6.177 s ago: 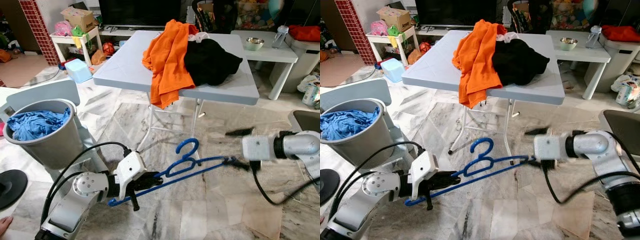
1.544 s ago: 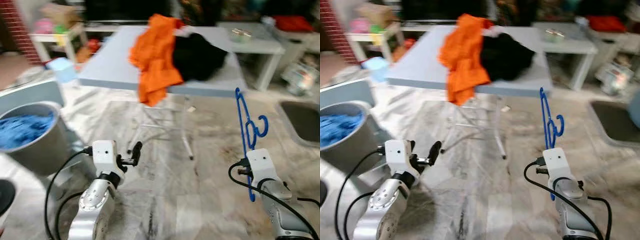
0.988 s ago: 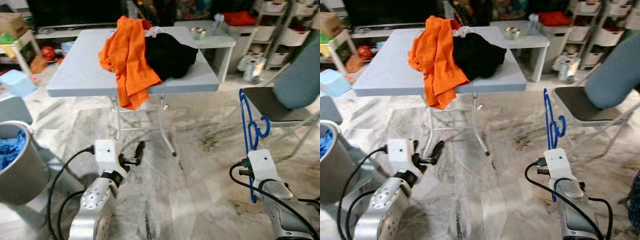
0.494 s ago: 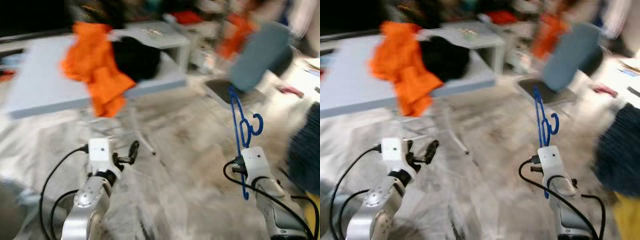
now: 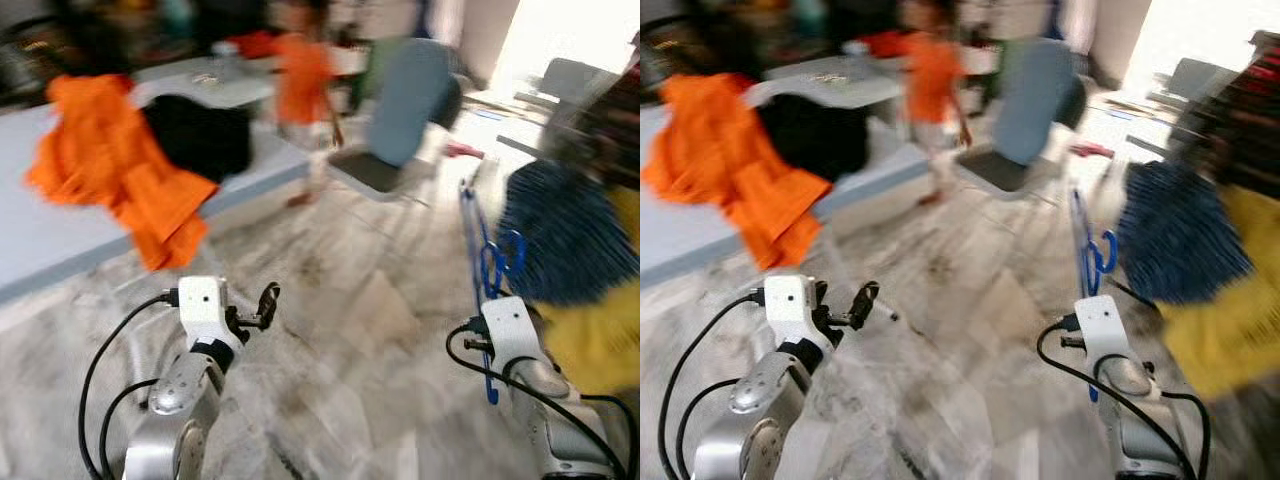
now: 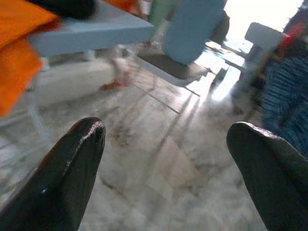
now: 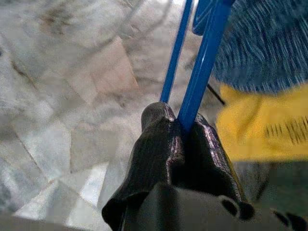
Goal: Hang hanger
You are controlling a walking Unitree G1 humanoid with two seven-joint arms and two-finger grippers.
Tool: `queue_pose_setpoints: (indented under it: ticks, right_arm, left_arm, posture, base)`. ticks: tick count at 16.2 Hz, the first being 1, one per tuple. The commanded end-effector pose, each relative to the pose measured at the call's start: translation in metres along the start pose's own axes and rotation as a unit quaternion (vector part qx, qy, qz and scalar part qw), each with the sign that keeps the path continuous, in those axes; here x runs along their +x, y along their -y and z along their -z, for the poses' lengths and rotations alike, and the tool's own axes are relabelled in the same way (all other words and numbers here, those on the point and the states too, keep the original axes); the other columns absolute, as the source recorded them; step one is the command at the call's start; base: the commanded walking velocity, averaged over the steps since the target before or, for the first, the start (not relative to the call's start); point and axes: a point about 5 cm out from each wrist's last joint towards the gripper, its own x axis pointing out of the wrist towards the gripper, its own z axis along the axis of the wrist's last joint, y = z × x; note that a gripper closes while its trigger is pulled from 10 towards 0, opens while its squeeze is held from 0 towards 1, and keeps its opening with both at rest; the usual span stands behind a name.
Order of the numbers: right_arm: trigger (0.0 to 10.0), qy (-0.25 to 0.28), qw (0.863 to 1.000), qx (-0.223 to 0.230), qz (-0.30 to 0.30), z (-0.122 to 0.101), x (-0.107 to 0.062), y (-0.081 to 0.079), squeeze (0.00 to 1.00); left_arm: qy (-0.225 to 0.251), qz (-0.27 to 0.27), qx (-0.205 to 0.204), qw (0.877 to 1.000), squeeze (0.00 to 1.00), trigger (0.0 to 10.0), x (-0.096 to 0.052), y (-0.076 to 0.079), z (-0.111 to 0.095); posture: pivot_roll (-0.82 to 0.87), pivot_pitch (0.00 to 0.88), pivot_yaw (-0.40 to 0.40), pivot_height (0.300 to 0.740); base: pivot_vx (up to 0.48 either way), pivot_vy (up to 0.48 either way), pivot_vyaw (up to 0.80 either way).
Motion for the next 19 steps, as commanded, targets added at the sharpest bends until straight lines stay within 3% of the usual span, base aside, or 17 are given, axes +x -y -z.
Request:
queue_pose_setpoints:
  ticks: [1,8,14,19]
  right_arm:
    - [10.0,0.012,1.0,-0.003,0.008,-0.008,-0.001,0.004,0.0]
    - [10.0,0.004,1.0,-0.003,0.016,-0.008,0.001,0.002,0.0]
    - [10.0,-0.004,1.0,0.003,0.021,-0.007,0.002,0.0,0.0]
    - [10.0,-0.002,1.0,0.004,0.031,-0.008,0.002,0.001,0.0]
  left_arm:
    - [-0.003,0.01,0.0,1.0,0.0,10.0,0.002,0.008,0.0]
    - [0.0,0.027,0.022,0.999,0.0,10.0,0.008,0.012,-0.002]
    - [0.002,0.044,-0.01,0.999,0.0,10.0,0.016,0.007,-0.009]
    - [-0.009,0.077,-0.019,0.997,0.0,10.0,0.014,0.017,-0.004]
  posture:
    - [-0.15,0.0,0.011,0.74]
    - [-0.15,0.0,0.014,0.74]
    - [-0.15,0.0,0.022,0.74]
    - [-0.15,0.0,0.021,0.74]
  base:
    - [0.0,0.0,-0.5]
    - [0.0,0.0,-0.14]
    - [0.086,0.201,-0.8]
    - [0.269,0.341,-0.8]
